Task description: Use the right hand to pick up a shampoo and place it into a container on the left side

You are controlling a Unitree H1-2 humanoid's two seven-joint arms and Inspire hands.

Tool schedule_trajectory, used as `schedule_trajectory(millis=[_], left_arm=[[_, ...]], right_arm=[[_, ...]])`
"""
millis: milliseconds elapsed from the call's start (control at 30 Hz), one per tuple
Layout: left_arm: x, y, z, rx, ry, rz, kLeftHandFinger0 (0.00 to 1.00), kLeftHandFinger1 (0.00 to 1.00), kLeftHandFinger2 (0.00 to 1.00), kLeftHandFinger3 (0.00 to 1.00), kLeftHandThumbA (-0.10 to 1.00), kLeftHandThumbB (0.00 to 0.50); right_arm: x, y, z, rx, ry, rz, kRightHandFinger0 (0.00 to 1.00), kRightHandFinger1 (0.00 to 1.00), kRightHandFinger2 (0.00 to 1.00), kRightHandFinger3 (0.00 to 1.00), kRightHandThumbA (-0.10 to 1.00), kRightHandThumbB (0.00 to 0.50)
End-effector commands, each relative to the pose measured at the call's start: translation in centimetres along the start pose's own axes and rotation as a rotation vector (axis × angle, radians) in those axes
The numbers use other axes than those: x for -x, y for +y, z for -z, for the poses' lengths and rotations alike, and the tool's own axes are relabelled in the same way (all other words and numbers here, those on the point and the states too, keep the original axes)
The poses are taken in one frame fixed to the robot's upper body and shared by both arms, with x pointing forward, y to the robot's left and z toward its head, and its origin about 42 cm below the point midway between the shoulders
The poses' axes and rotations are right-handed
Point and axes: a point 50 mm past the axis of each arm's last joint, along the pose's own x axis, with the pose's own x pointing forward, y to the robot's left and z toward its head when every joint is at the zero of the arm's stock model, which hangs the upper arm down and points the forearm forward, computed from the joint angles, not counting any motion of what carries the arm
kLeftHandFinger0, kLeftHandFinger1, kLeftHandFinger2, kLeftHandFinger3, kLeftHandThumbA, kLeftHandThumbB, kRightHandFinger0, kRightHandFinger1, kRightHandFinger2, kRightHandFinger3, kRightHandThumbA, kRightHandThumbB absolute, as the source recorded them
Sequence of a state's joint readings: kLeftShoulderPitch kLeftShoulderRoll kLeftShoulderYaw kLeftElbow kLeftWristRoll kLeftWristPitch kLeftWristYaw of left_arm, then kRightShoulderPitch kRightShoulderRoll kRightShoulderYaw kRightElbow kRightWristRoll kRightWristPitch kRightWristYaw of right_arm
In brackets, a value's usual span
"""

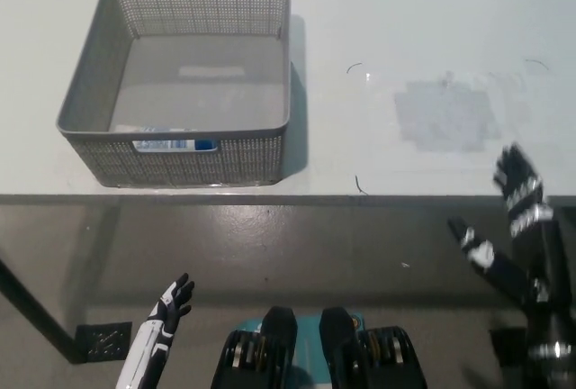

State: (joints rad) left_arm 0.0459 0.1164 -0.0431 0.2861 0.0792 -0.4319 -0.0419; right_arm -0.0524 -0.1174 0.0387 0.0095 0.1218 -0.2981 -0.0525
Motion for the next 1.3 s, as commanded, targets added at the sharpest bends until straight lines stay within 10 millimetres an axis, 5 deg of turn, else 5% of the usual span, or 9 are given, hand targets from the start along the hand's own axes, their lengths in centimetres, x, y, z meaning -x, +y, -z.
schedule_trajectory(millis=[0, 333, 633, 1267], left_arm=[[0.3, 0.4, -0.1, 0.017, -0.032, -0.013, 1.00, 1.00, 1.00, 1.00, 1.00, 0.105], [0.8, 0.4, 0.4, 0.026, -0.011, -0.026, 1.00, 1.00, 1.00, 1.00, 1.00, 0.075], [0.8, 0.3, 0.5, 0.021, -0.007, -0.034, 1.00, 1.00, 1.00, 1.00, 1.00, 0.094], [-0.4, 0.4, 0.4, 0.011, -0.015, -0.022, 1.00, 1.00, 1.00, 1.00, 1.00, 0.099]], right_arm=[[1.5, 0.6, 0.8, -0.040, -0.016, -0.034, 1.00, 1.00, 1.00, 1.00, 0.92, 0.282], [7.0, 0.0, 5.4, -0.076, 0.193, -0.020, 1.00, 1.00, 1.00, 1.00, 0.85, 0.261], [6.9, -0.3, 7.1, -0.066, 0.245, -0.031, 1.00, 1.00, 1.00, 1.00, 0.88, 0.271], [5.1, -0.3, 7.0, -0.084, 0.262, -0.033, 1.00, 1.00, 1.00, 1.00, 0.83, 0.239]])
